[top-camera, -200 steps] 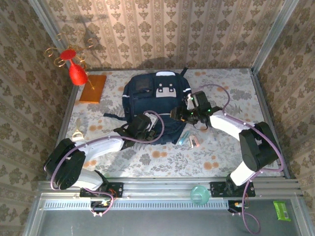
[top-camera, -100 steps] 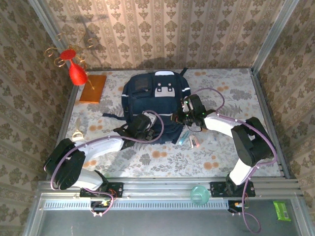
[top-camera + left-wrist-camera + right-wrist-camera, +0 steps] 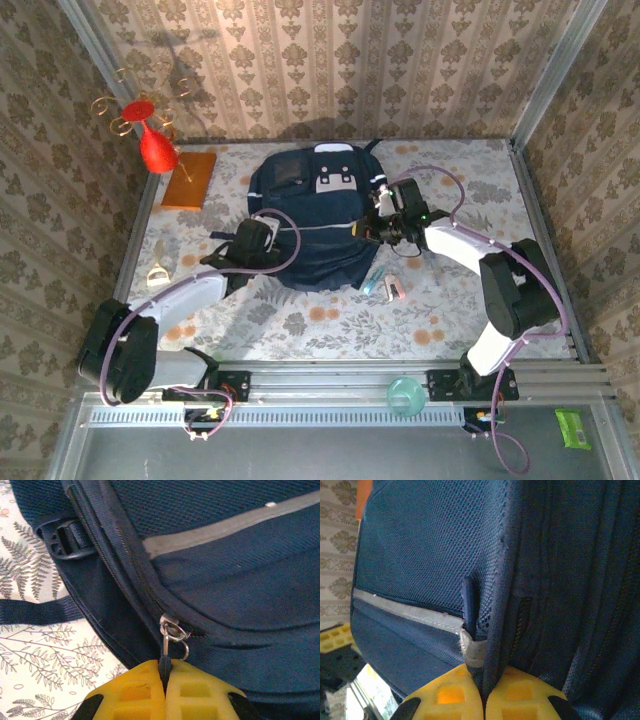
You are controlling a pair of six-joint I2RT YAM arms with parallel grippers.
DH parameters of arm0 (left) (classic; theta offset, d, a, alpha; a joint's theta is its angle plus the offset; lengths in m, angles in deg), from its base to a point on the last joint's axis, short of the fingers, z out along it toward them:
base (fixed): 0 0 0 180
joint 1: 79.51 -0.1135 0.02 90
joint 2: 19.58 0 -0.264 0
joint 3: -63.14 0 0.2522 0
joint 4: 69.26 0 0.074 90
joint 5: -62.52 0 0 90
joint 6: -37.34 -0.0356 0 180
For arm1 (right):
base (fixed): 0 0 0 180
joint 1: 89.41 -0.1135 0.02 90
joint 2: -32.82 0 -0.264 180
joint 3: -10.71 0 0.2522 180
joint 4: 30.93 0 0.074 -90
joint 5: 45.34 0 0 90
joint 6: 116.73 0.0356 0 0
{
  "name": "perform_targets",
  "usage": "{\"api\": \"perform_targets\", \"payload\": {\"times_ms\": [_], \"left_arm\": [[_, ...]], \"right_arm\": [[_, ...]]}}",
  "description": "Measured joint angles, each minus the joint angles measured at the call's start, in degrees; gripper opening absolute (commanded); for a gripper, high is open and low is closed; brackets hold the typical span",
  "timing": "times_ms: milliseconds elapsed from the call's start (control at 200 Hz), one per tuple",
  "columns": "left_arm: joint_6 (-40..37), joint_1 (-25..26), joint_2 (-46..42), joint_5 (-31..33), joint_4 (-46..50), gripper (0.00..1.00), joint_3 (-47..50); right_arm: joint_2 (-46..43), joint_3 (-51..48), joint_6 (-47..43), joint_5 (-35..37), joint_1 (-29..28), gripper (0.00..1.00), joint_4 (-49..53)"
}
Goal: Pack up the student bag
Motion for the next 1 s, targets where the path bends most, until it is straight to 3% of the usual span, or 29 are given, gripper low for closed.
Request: {"api": "perform_targets", "payload": {"times_ms": [390,540,730,850,1000], "left_arm": [[-1.27,-6.56,4.72,-7.04,-0.31,0.0,-4.37],[-1.18,-5.14,4.92,-7.93,-0.33,0.0,-4.72],[1.11,-0.13,1.66,-7.1,-0.57,0.0,-2.82],[2.54,2.43,0.59,-7.02,-0.57,0.0,-2.08],[3.58,4.13,0.55,-6.8,-0.7,0.0,-2.01]], "right_arm": [[3.91,8.24,-8.15,-2.12,1.27,0.0,9.31],[5.31,10.25,-9.03,-1.92,2.54,0.29,10.71],[4.76,10.1,-8.02,0.92,3.39,0.54,10.51],[-0.31,5.14,-5.53,4.15,3.34,0.64,8.41],[-8.96,-4.33,-2.14,7.82,1.22,0.67,5.18]]}}
